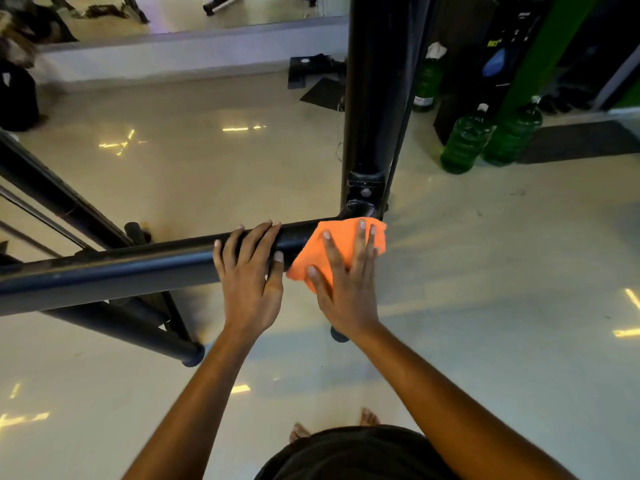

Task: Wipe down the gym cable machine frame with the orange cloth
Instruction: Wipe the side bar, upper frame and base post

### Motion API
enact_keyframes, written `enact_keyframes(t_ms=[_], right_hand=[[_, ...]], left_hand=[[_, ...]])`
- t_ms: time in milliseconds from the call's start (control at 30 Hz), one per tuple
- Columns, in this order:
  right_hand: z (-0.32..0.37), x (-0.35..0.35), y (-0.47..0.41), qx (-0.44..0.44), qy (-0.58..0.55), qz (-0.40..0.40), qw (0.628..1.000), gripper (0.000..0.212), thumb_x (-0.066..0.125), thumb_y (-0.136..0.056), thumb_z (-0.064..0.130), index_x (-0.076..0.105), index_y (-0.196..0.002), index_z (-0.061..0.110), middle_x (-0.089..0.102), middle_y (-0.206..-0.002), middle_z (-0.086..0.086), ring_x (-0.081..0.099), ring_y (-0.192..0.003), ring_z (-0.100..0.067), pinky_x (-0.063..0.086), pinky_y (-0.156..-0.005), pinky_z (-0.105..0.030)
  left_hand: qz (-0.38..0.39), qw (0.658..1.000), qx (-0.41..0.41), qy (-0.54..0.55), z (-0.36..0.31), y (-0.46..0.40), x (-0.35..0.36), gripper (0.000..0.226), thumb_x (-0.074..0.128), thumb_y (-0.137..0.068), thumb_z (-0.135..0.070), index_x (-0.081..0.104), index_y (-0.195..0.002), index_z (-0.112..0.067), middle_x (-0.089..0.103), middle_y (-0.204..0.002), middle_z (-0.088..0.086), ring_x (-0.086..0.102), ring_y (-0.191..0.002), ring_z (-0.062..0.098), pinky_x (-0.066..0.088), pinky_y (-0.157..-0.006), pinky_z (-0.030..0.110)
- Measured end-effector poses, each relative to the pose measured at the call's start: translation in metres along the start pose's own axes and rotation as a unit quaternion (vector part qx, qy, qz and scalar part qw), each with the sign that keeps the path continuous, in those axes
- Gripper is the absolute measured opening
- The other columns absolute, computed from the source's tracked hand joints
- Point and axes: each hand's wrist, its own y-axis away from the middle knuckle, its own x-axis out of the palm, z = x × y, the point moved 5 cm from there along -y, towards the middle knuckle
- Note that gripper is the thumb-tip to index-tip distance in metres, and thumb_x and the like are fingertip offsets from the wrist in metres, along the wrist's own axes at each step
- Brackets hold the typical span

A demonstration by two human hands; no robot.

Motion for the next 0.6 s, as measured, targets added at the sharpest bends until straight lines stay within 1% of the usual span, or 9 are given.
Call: enact_keyframes(t_ms=[67, 133, 233, 267, 333, 400, 467, 533, 600], right_hand=[[-0.005, 0.017, -0.004, 0.01, 0.026, -0.017, 0.999, 0.081, 0.062, -0.106, 0.061, 0.021, -0.17, 0.034, -0.003, -0.179, -0.022, 0.002, -0.165, -0.052, 0.022, -0.127, -0.072], [-0.016, 0.022, -0.007, -0.007, 0.033, -0.027, 0.999, 0.079, 0.063, -0.104, 0.064, 0.024, -0.168, 0.036, 0.001, -0.176, -0.022, 0.007, -0.163, -0.055, 0.025, -0.126, -0.071], [-0.038, 0.013, -0.007, -0.08, 0.056, -0.019, 0.995, 0.071, 0.06, -0.108, 0.056, 0.022, -0.166, 0.042, 0.006, -0.176, -0.016, 0.012, -0.164, -0.051, 0.036, -0.122, -0.07], [-0.044, 0.009, -0.006, -0.085, 0.05, -0.014, 0.995, 0.066, 0.057, -0.11, 0.052, 0.023, -0.165, 0.041, 0.007, -0.176, -0.013, 0.012, -0.165, -0.049, 0.039, -0.12, -0.069], [-0.039, 0.005, -0.004, -0.049, 0.013, -0.022, 0.998, 0.062, 0.056, -0.111, 0.049, 0.029, -0.165, 0.035, 0.008, -0.177, -0.014, 0.009, -0.166, -0.046, 0.043, -0.117, -0.07], [-0.016, 0.011, -0.005, 0.031, -0.037, -0.041, 0.998, 0.076, 0.067, -0.104, 0.055, 0.03, -0.166, 0.032, 0.004, -0.179, -0.018, 0.001, -0.167, -0.044, 0.039, -0.12, -0.071], [0.006, 0.017, -0.009, 0.104, -0.065, -0.058, 0.991, 0.091, 0.074, -0.097, 0.064, 0.026, -0.168, 0.034, -0.003, -0.18, -0.019, -0.005, -0.167, -0.042, 0.036, -0.121, -0.071], [0.005, 0.018, -0.01, 0.098, -0.049, -0.044, 0.993, 0.09, 0.072, -0.097, 0.065, 0.024, -0.168, 0.036, -0.002, -0.18, -0.019, -0.003, -0.167, -0.042, 0.04, -0.119, -0.072], [-0.017, 0.01, -0.004, 0.033, 0.004, -0.005, 0.999, 0.079, 0.067, -0.103, 0.057, 0.024, -0.167, 0.038, 0.004, -0.179, -0.018, 0.006, -0.167, -0.042, 0.05, -0.112, -0.069]], left_hand=[[0.007, 1.0, 0.02, -0.006, 0.004, -0.001, -0.003, 0.048, 0.049, -0.109, -0.031, 0.053, -0.157, -0.03, 0.051, -0.16, -0.01, 0.037, -0.152, 0.026, 0.016, -0.128, 0.055], [0.018, 0.999, 0.037, -0.009, 0.008, -0.003, -0.006, 0.048, 0.05, -0.109, -0.031, 0.052, -0.157, -0.031, 0.051, -0.16, -0.011, 0.038, -0.151, 0.026, 0.017, -0.128, 0.054], [0.028, 0.998, 0.063, -0.011, 0.011, -0.006, -0.01, 0.048, 0.048, -0.11, -0.032, 0.05, -0.158, -0.031, 0.05, -0.161, -0.012, 0.038, -0.15, 0.025, 0.018, -0.128, 0.051], [0.029, 0.997, 0.071, -0.011, 0.013, -0.006, -0.01, 0.048, 0.047, -0.111, -0.033, 0.05, -0.159, -0.031, 0.049, -0.161, -0.012, 0.038, -0.15, 0.024, 0.017, -0.128, 0.049], [0.024, 0.996, 0.081, -0.013, 0.014, -0.005, -0.01, 0.048, 0.047, -0.11, -0.032, 0.05, -0.159, -0.031, 0.049, -0.161, -0.012, 0.039, -0.149, 0.024, 0.016, -0.129, 0.047], [0.018, 0.997, 0.08, -0.013, 0.014, -0.005, -0.008, 0.048, 0.048, -0.11, -0.031, 0.051, -0.158, -0.031, 0.05, -0.16, -0.011, 0.039, -0.149, 0.025, 0.015, -0.128, 0.047], [0.013, 0.997, 0.076, -0.011, 0.014, -0.005, -0.006, 0.048, 0.048, -0.11, -0.031, 0.052, -0.157, -0.03, 0.051, -0.16, -0.011, 0.039, -0.148, 0.025, 0.015, -0.129, 0.047], [0.011, 0.997, 0.08, -0.01, 0.015, -0.005, -0.007, 0.048, 0.048, -0.11, -0.031, 0.051, -0.158, -0.029, 0.051, -0.16, -0.01, 0.039, -0.149, 0.026, 0.015, -0.129, 0.048], [0.014, 0.996, 0.088, -0.007, 0.017, -0.005, -0.008, 0.048, 0.047, -0.111, -0.032, 0.05, -0.158, -0.029, 0.05, -0.16, -0.01, 0.039, -0.149, 0.026, 0.016, -0.129, 0.048]])
